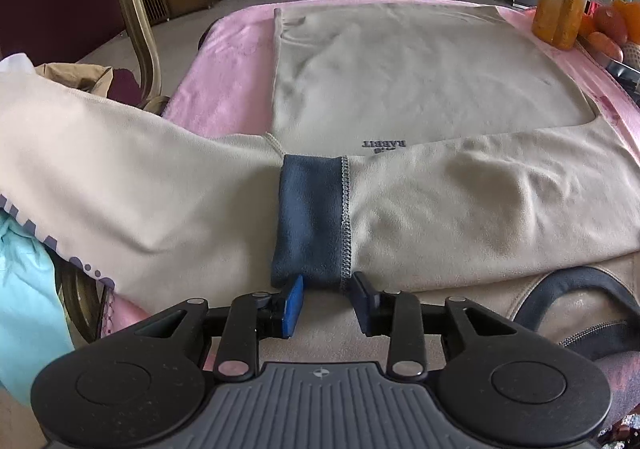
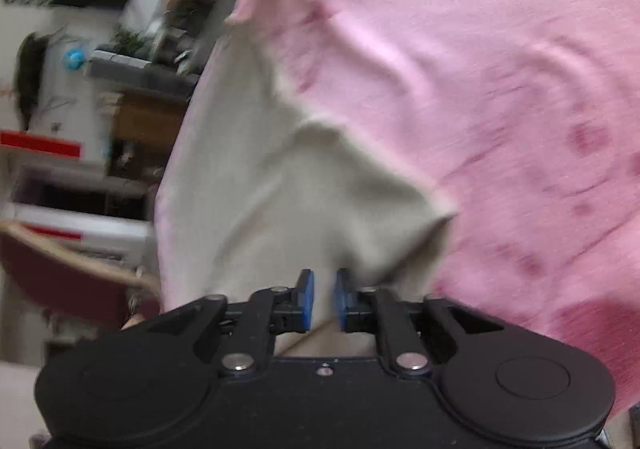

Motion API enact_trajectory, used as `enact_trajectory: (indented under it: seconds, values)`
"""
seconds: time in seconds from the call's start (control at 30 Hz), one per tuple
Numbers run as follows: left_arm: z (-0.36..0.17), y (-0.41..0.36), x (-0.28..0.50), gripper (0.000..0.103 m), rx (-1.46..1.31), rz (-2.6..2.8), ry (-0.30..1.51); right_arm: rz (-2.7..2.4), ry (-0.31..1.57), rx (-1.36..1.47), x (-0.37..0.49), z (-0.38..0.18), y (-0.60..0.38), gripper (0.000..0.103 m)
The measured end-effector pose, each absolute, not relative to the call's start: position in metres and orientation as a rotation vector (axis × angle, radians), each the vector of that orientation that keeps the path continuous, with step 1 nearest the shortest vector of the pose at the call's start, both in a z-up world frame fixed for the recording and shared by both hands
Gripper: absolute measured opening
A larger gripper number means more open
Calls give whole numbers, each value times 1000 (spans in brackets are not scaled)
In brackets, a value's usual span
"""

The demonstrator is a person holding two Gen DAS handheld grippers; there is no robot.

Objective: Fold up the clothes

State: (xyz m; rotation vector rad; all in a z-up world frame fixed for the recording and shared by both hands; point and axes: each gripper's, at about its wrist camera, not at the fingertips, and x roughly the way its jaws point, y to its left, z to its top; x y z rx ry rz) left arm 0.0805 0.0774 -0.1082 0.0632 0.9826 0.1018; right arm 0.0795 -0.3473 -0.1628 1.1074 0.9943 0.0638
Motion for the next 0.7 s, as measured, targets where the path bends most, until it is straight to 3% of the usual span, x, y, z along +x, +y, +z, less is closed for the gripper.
enact_trajectory:
  seconds: [0.13, 0.37, 0.47, 0.7]
  values:
    - [-108, 78, 79, 35, 59, 106, 986, -126, 900, 1276, 36, -165, -393, 0]
    - [-104, 80, 74, 32, 44, 108, 973, -216, 796, 1092, 21, -136, -389, 7]
    - [-92, 85, 64, 29, -1, 111, 917, -68, 814, 1039, 34, -132, -365, 9]
    - [-101, 67, 52, 26, -34, -14, 972, 238, 986, 946, 50, -137, -317, 12]
